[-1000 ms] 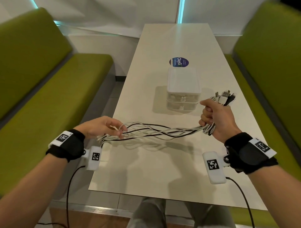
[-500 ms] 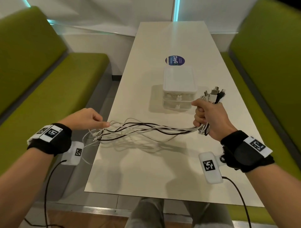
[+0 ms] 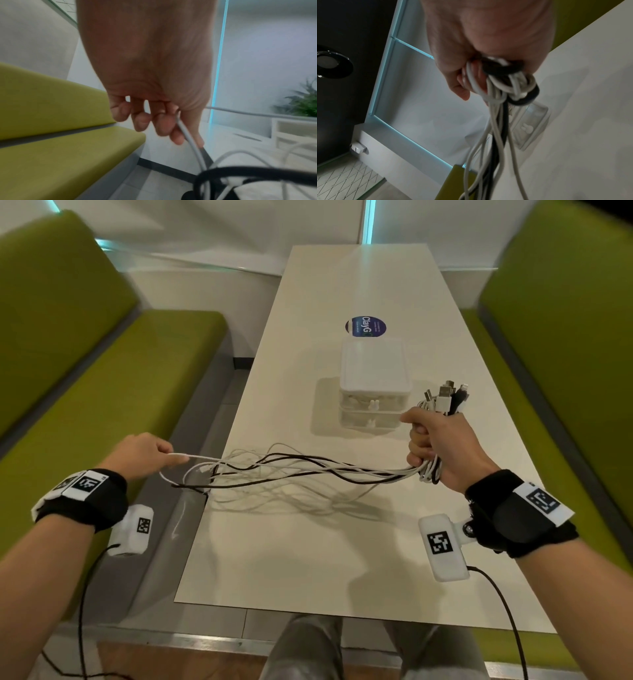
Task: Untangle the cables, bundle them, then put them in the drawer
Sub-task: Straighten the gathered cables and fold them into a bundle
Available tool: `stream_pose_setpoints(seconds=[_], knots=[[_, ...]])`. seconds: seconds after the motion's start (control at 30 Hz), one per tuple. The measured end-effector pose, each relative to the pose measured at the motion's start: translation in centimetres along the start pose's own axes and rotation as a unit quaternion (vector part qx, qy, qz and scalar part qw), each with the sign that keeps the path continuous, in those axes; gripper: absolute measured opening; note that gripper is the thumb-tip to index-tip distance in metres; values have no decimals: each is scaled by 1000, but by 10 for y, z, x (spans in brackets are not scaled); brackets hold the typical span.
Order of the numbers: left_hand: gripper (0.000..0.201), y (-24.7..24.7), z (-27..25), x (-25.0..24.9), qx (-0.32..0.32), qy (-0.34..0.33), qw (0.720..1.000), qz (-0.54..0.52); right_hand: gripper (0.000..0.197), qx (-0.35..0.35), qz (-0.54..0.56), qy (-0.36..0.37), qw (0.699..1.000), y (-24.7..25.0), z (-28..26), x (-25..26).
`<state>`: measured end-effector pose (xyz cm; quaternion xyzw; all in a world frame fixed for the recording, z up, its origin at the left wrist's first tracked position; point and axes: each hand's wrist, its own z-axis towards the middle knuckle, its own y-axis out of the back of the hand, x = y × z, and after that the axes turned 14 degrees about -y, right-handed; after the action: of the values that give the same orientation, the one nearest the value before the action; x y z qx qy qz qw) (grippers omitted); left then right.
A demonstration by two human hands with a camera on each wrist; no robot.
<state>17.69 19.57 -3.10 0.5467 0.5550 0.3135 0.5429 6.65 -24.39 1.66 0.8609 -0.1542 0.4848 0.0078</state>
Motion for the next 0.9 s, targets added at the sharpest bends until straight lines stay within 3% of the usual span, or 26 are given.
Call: stream_pose_setpoints(seconds=[0.07, 0.2, 0.3, 0.47, 0.57, 0.63, 0.77, 0.9], knots=[[37, -3, -1, 4, -11, 33, 999, -29, 44, 5, 0, -4, 1000, -3, 0, -2], [36, -6, 1, 6, -18, 93, 962, -255, 46, 0, -39, 13, 999, -11, 0, -4], [32, -8, 3, -2, -53, 88, 945, -310, 46, -8, -50, 8, 999, -12, 0, -4], [27, -19, 11, -7, -100, 76, 958, -257, 46, -16, -57, 6, 998, -14, 0, -6], [36, -29, 18, -15, -113, 79, 985, -99, 45, -18, -68, 17, 997, -17, 3, -8], [44, -37, 22, -22, -129, 77, 988, -38, 45, -9, -79, 24, 997, -24, 5, -10], [49, -51, 27, -20, -137, 106, 984, -38, 45, -5, -82, 26, 996, -25, 6, -11], [43, -62, 16, 2, -104, 136, 985, -21, 45, 1, -77, 12, 997, -26, 9, -12]])
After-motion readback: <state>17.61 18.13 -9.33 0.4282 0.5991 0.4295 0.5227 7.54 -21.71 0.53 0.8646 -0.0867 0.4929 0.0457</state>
